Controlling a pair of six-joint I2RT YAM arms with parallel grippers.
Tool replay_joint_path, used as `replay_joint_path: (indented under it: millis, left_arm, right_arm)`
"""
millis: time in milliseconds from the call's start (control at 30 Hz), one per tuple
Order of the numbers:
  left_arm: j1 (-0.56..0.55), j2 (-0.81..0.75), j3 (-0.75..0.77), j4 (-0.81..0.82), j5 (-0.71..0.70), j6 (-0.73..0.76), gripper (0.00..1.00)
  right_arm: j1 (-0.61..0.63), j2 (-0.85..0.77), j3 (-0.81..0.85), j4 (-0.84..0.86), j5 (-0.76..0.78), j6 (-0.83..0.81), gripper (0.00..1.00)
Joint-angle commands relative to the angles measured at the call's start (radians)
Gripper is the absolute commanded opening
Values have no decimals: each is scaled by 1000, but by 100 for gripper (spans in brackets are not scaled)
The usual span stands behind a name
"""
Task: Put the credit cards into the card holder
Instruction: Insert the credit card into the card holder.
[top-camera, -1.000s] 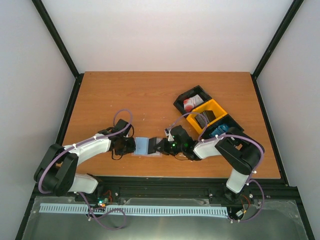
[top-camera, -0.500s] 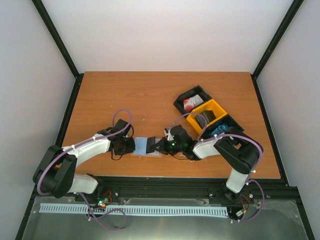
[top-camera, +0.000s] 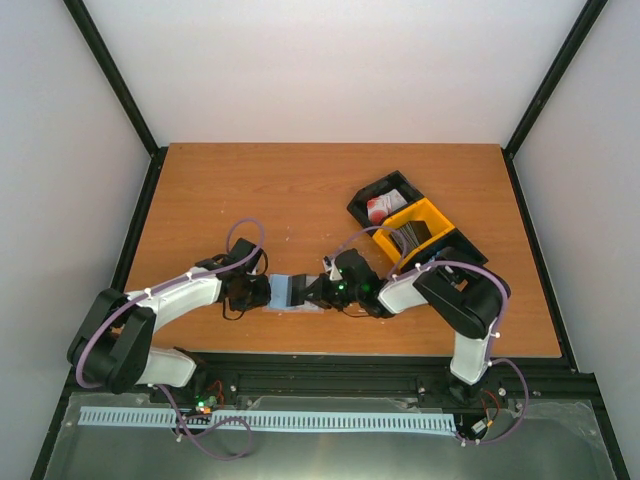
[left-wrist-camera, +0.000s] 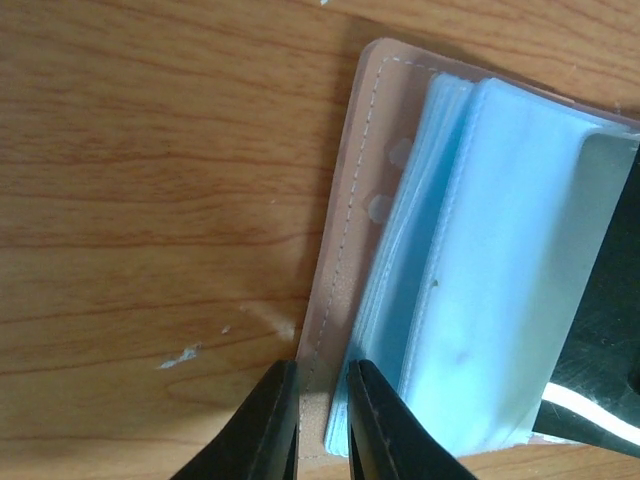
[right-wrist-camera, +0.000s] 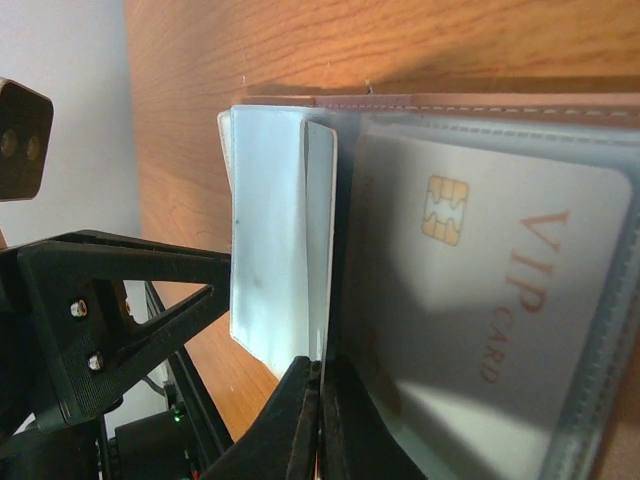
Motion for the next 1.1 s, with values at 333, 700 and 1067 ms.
replay_joint_path:
  millis: [333, 700, 1067]
  left_arm:
    - [-1, 5, 36, 22, 31, 19, 16]
    - [-1, 0, 34, 20, 27, 15, 16]
    - [-1, -8, 38, 12, -17, 1, 15]
  right_arm:
    - [3, 88, 47, 68, -46, 40, 3]
    - [23, 146, 113, 97, -87, 62, 7]
    - [23, 153, 185, -66, -128, -58, 6]
